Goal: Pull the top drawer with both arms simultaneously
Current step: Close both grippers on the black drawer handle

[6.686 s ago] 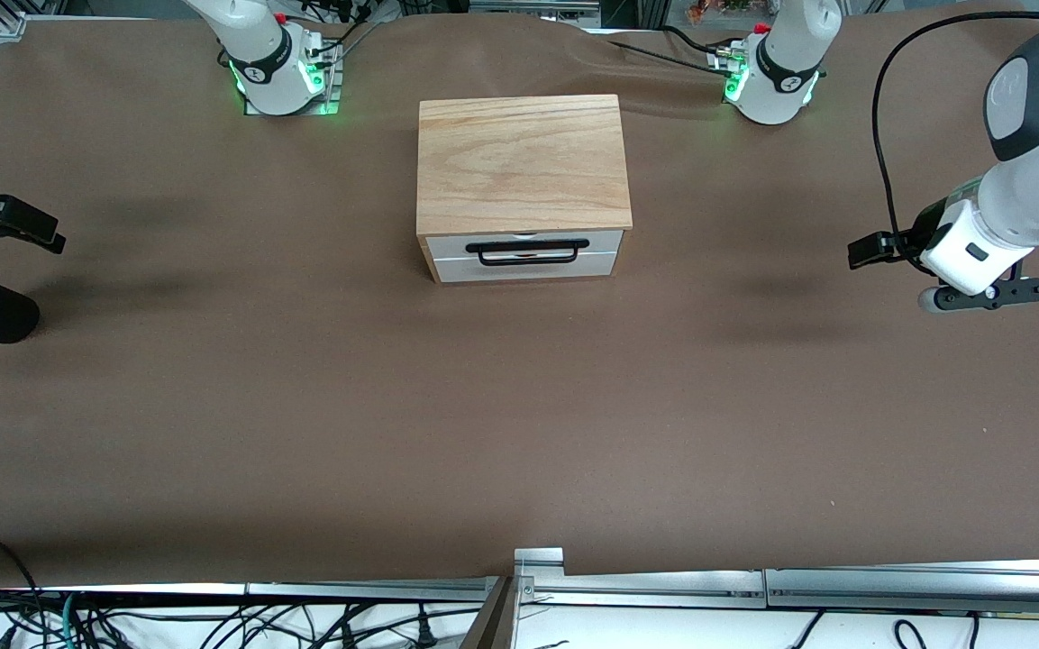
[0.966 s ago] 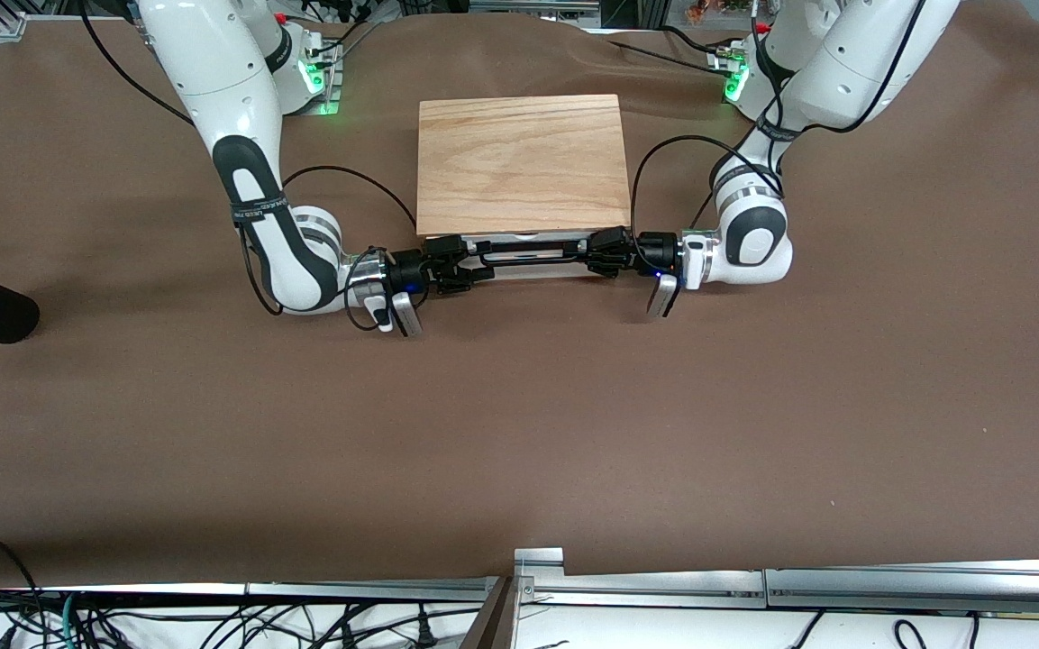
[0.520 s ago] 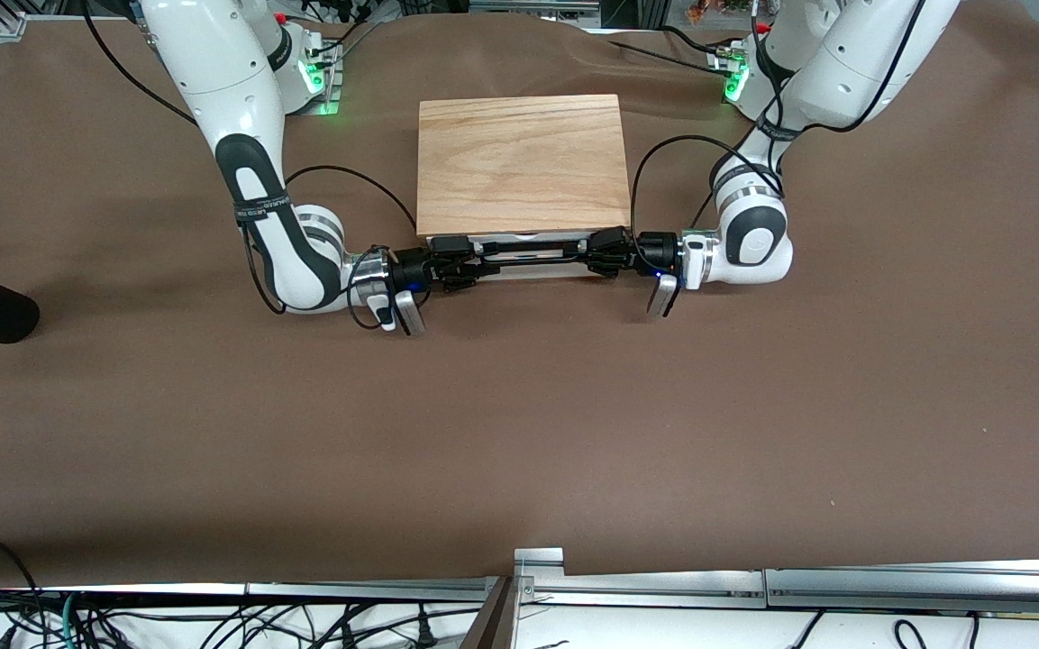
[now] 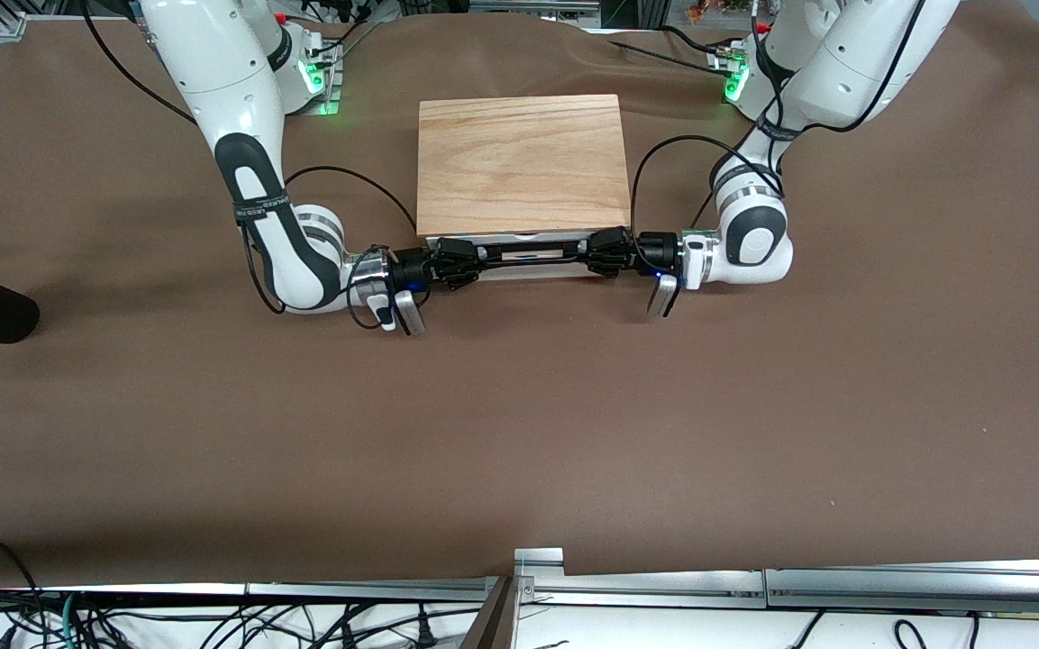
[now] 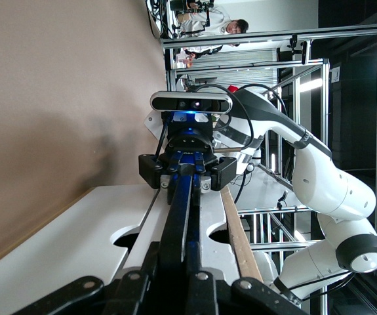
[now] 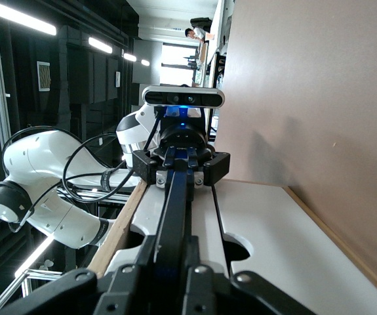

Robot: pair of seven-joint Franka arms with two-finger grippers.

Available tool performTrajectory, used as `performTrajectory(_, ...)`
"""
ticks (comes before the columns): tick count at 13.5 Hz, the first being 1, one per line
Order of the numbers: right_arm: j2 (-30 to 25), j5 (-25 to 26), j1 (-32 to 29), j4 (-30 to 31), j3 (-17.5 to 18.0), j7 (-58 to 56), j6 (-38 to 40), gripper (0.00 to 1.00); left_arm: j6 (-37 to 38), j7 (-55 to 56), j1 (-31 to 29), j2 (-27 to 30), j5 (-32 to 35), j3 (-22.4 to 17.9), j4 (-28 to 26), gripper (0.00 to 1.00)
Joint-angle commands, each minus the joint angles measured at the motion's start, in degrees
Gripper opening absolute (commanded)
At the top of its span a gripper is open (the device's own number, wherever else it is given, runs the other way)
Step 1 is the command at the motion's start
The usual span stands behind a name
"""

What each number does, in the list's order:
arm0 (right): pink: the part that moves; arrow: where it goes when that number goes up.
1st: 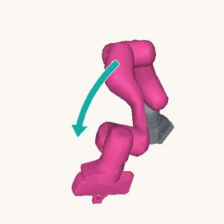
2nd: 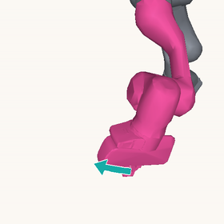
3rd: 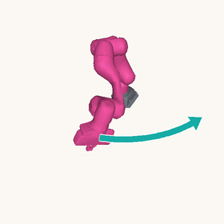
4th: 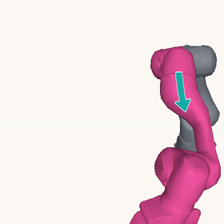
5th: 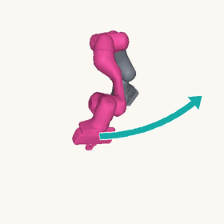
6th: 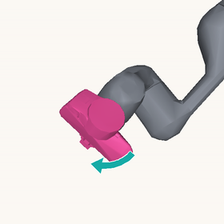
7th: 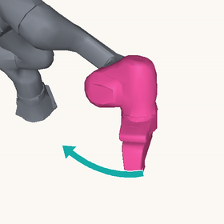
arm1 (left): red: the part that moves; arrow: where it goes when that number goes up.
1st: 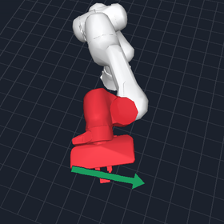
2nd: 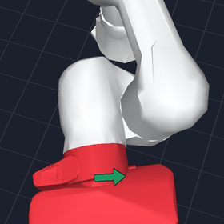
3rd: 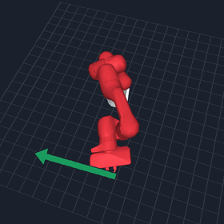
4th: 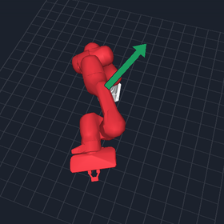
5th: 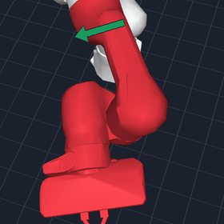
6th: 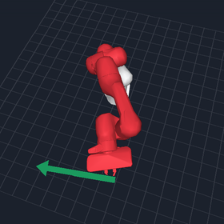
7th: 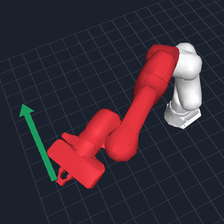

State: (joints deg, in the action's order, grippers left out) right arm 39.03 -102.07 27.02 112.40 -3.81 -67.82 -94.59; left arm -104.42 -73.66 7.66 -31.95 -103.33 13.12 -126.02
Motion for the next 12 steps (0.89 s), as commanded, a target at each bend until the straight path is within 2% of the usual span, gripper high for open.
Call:
performTrajectory(1,-1.24,-0.85,0.41,0.98,-0.32,-1.0,-0.6,0.0,-1.84,-1.92,-1.51,1.54,2.78,-1.08,-2.3,0.0)
performTrajectory(6,-0.89,-0.85,-0.21,-0.77,-0.59,-0.21,-0.77,0.0,-1.92,1.84,-1.94,-0.04,2.78,-1.08,-0.81,0.0)
performTrajectory(12,1.83,-0.59,-3.02,-8.32,-0.94,5.06,-1.03,0.0,-3.76,11.26,-2.56,-1.09,2.78,-1.61,2.09,0.0)
